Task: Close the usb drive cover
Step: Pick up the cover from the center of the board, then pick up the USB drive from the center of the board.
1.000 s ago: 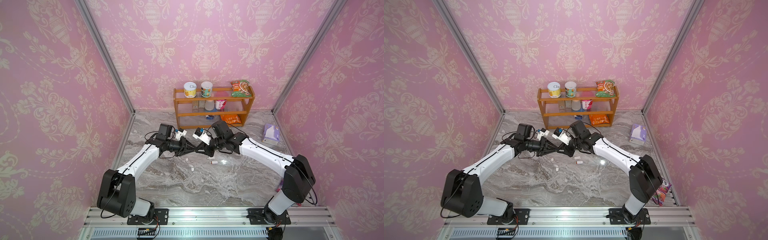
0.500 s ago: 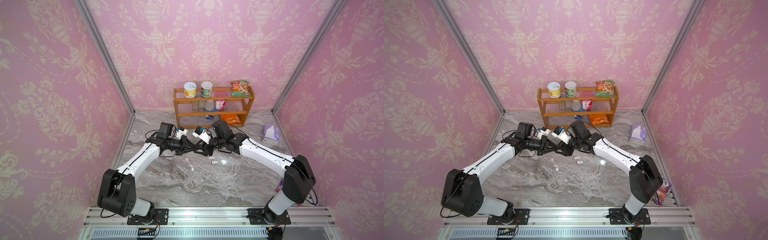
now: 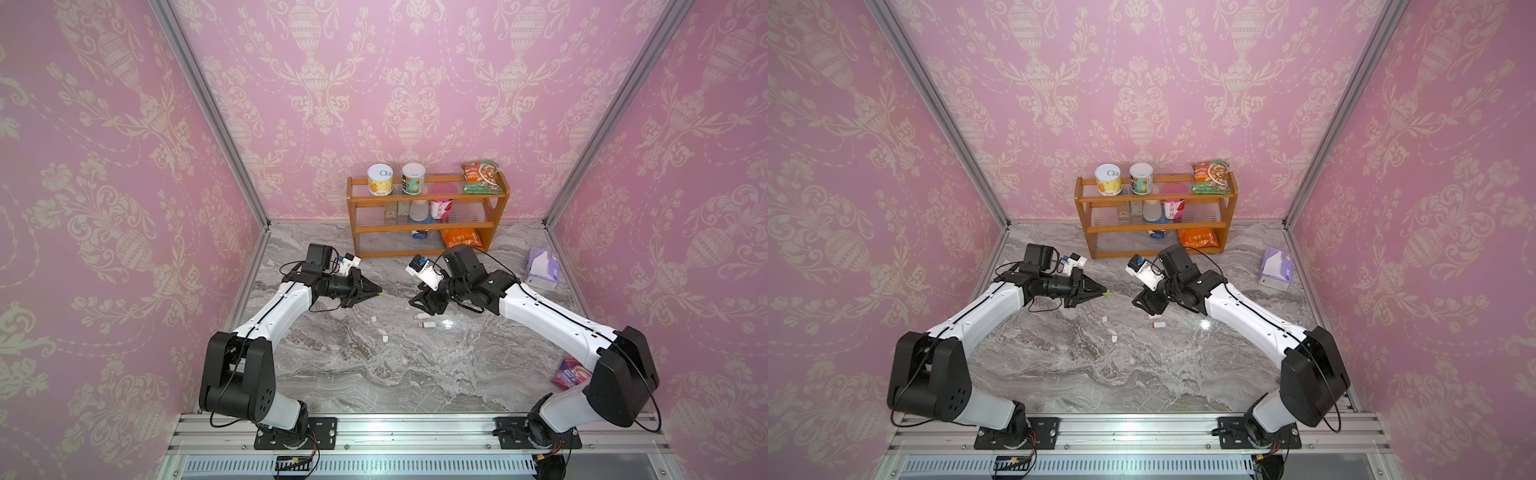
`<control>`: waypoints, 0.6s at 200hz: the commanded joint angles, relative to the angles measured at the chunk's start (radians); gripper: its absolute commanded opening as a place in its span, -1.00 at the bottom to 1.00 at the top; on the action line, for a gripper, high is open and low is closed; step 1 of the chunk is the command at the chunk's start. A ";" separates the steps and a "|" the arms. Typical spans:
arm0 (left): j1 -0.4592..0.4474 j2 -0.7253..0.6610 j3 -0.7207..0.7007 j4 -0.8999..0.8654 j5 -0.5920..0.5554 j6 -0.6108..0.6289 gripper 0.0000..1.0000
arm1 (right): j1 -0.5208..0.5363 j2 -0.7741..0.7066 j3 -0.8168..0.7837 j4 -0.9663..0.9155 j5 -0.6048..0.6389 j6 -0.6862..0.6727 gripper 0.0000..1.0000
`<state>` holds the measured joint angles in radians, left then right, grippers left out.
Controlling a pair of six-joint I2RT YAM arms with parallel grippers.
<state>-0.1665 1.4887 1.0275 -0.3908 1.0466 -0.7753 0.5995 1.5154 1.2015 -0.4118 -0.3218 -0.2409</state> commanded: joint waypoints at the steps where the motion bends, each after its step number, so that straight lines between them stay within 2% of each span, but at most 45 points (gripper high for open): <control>1: 0.006 -0.019 -0.010 -0.028 0.044 0.033 -1.00 | -0.036 0.078 0.039 -0.097 0.128 0.002 0.24; 32: 0.013 -0.034 -0.021 -0.030 0.032 0.031 -1.00 | -0.058 0.222 0.108 -0.133 0.199 0.029 0.19; 83: 0.033 -0.062 -0.034 -0.045 -0.017 0.025 -1.00 | -0.060 0.371 0.191 -0.121 0.269 0.069 0.17; 120: 0.042 -0.062 -0.053 -0.038 -0.015 0.024 -1.00 | -0.060 0.411 0.194 -0.090 0.314 0.067 0.15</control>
<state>-0.1375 1.4452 0.9989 -0.4099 1.0534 -0.7753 0.5381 1.9072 1.3693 -0.5026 -0.0589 -0.1932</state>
